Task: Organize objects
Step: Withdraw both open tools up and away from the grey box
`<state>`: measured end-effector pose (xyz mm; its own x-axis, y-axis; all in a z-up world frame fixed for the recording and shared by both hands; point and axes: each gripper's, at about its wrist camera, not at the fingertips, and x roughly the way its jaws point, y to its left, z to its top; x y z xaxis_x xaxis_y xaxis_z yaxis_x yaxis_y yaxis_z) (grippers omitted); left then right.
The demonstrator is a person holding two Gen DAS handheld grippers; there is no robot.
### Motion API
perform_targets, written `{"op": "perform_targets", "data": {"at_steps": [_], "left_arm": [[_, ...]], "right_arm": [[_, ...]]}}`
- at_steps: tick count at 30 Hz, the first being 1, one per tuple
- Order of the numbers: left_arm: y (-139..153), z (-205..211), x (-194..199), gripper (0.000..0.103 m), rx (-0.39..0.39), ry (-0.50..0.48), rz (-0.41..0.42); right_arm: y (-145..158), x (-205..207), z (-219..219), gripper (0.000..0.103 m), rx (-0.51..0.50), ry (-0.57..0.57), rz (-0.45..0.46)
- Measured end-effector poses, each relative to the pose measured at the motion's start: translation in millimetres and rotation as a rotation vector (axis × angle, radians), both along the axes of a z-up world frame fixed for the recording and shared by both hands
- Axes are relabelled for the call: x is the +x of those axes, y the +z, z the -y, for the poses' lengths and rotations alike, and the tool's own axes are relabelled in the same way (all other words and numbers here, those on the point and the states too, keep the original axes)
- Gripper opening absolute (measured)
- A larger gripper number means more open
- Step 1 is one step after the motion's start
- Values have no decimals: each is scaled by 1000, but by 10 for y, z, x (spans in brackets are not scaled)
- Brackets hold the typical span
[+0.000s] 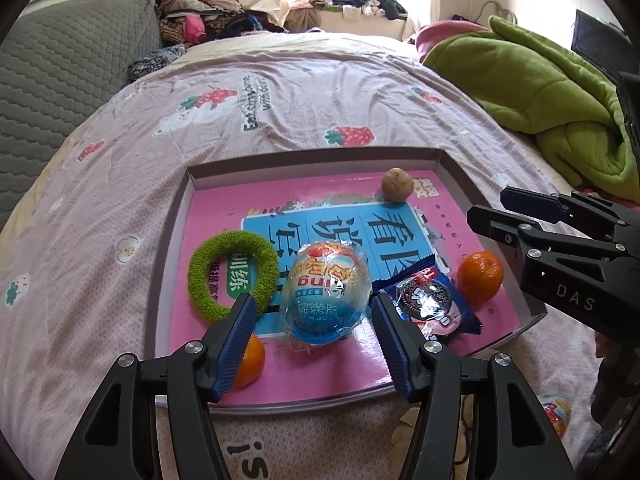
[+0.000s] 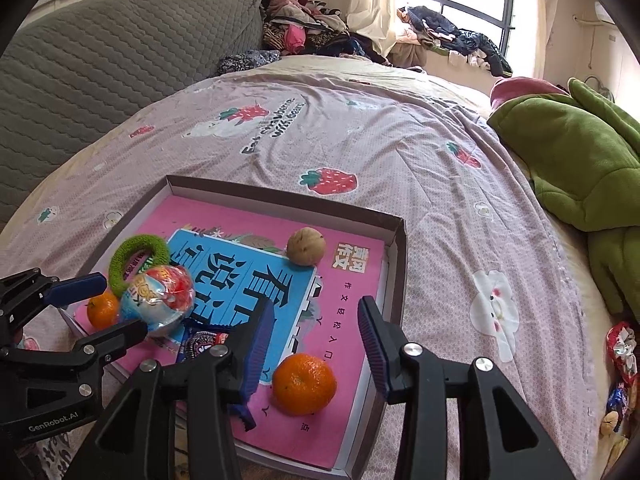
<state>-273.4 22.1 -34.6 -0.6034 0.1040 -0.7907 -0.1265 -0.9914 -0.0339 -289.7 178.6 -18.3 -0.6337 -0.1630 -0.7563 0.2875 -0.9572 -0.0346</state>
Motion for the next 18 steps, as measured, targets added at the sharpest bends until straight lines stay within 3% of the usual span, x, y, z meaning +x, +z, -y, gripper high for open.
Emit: {"op": "perform_targets", "data": {"at_steps": [18], "left_arm": [[627,269,341,67,24,36,-92]], "right_arm": [[481,361,-37,50,-38,9,-86]]}}
